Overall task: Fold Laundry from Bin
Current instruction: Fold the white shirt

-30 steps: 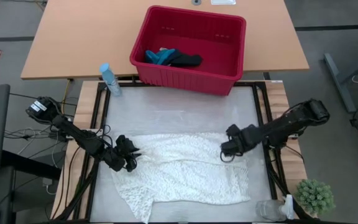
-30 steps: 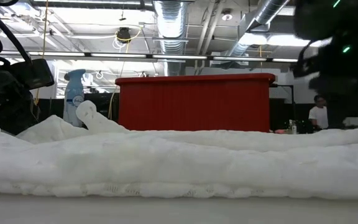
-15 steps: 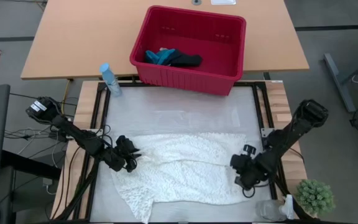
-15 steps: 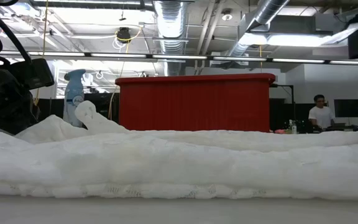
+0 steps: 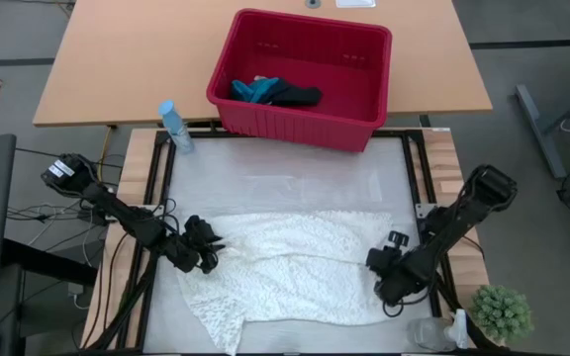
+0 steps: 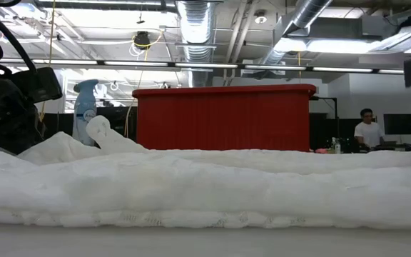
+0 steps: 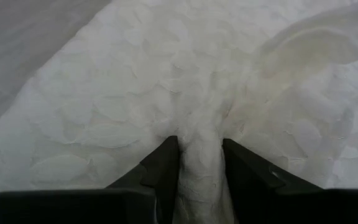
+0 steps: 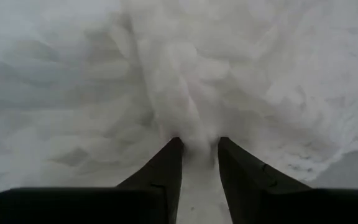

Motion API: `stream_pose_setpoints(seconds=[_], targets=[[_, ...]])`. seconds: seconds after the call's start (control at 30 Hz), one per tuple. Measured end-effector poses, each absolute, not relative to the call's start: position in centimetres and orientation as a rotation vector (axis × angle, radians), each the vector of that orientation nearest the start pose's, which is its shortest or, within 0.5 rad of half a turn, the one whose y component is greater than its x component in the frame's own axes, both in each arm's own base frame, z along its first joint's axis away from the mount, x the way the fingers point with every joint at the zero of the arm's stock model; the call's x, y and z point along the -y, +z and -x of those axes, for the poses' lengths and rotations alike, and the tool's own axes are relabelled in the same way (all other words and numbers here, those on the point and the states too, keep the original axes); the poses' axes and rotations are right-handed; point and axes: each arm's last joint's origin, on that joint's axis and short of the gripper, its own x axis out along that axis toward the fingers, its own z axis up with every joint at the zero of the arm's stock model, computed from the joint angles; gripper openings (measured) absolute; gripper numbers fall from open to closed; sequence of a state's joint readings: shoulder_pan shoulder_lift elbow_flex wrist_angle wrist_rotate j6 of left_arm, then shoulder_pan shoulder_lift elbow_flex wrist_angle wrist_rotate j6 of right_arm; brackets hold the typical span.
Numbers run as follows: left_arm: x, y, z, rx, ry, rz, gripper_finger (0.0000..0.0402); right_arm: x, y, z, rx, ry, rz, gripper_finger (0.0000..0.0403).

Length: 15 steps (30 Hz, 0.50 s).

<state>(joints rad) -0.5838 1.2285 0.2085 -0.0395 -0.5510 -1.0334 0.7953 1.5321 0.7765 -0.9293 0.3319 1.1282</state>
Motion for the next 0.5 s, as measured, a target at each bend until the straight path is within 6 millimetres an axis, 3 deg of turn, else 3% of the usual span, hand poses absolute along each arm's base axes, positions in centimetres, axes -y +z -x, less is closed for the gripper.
stream_pose_setpoints(seconds=[0.17, 0.27, 0.33, 0.5], targets=[[7.3, 9.4, -13.8, -0.789, 0.404, 0.377, 0.0114, -14.3, 13.6, -16.1, -1.429, -0.595, 0.046, 0.0055], [7.3, 9.4, -13.9, -0.791, 0.398, 0.372, 0.0114, -14.2, 14.0, -16.1, -1.465, -0.642, 0.098, 0.0016], [7.4, 9.4, -13.9, -0.793, 0.397, 0.371, 0.0114, -14.2, 14.6, -16.1, -1.476, -0.656, 0.126, 0.0021], [7.4, 9.4, -13.9, -0.798, 0.386, 0.35, 0.0114, -14.3, 15.9, -15.7, -1.437, -0.655, 0.185, 0.0082]])
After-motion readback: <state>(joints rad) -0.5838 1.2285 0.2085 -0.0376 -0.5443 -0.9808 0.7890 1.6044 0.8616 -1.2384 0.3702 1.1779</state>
